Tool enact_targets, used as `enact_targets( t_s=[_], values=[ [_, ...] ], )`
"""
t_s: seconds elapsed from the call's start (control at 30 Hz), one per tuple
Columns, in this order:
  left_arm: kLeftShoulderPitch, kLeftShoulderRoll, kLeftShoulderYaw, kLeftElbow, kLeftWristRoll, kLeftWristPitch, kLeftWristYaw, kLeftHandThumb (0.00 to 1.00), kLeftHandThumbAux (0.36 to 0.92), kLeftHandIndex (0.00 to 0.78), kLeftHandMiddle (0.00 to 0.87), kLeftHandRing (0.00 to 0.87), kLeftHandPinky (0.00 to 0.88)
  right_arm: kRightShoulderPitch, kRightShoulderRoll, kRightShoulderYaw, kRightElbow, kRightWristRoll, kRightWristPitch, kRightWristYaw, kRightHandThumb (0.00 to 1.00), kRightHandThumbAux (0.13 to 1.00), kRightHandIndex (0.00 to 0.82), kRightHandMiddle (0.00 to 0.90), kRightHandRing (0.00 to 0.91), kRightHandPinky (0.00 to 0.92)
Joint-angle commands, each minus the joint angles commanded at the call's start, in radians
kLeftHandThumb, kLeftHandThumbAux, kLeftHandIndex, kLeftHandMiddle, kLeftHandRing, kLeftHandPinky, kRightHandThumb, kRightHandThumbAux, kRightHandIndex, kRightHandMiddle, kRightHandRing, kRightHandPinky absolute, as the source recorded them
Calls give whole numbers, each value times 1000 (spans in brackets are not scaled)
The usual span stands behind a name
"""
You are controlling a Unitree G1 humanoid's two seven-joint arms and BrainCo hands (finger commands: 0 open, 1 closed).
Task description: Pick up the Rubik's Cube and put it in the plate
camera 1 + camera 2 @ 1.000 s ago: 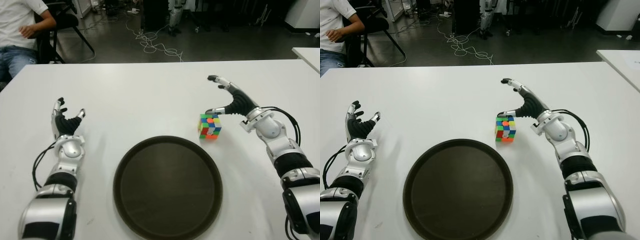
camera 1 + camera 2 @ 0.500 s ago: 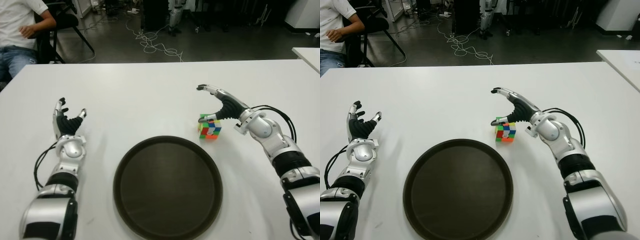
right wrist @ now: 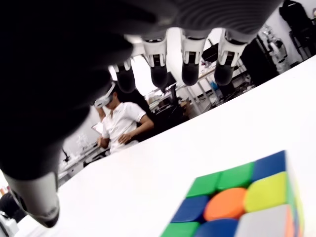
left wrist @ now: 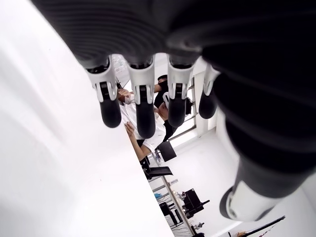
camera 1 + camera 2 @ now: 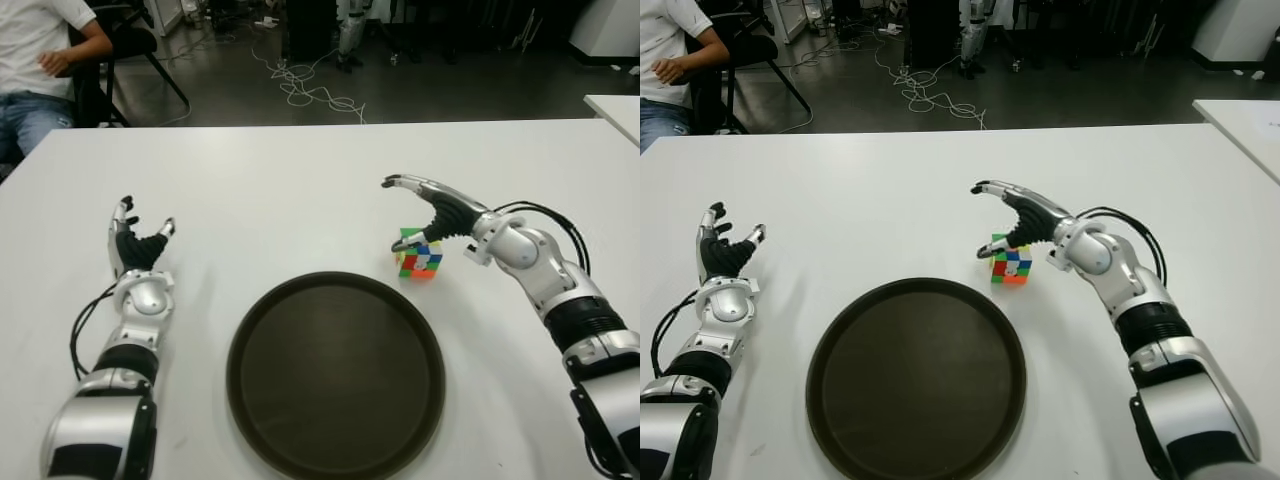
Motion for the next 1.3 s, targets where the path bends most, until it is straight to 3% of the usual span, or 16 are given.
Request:
enact_targets(
  t_s=[0.2, 0.43, 1.13, 1.3],
  values=[
    [0, -1, 3, -2, -3, 1, -1, 422, 744, 95, 150, 155, 184, 4, -15, 9, -64, -3, 49, 53, 0, 725, 14, 22, 23, 0],
    [0, -2, 5, -2, -7, 4, -6, 403, 739, 94, 148, 148, 164, 4, -20, 15, -65, 3, 46, 76, 0, 743, 20, 35, 42, 8],
    [1, -3, 1, 0, 0, -4, 4, 395, 761, 93, 143, 152, 182, 16, -43, 5, -89, 20, 41, 100, 0, 644, 24, 26, 23, 0],
    [0, -3, -1, -1, 4, 5, 10, 386, 752, 90, 138, 143, 168, 14, -61, 21, -104, -21, 65, 94, 0, 618, 5, 6, 8, 0]
  ],
)
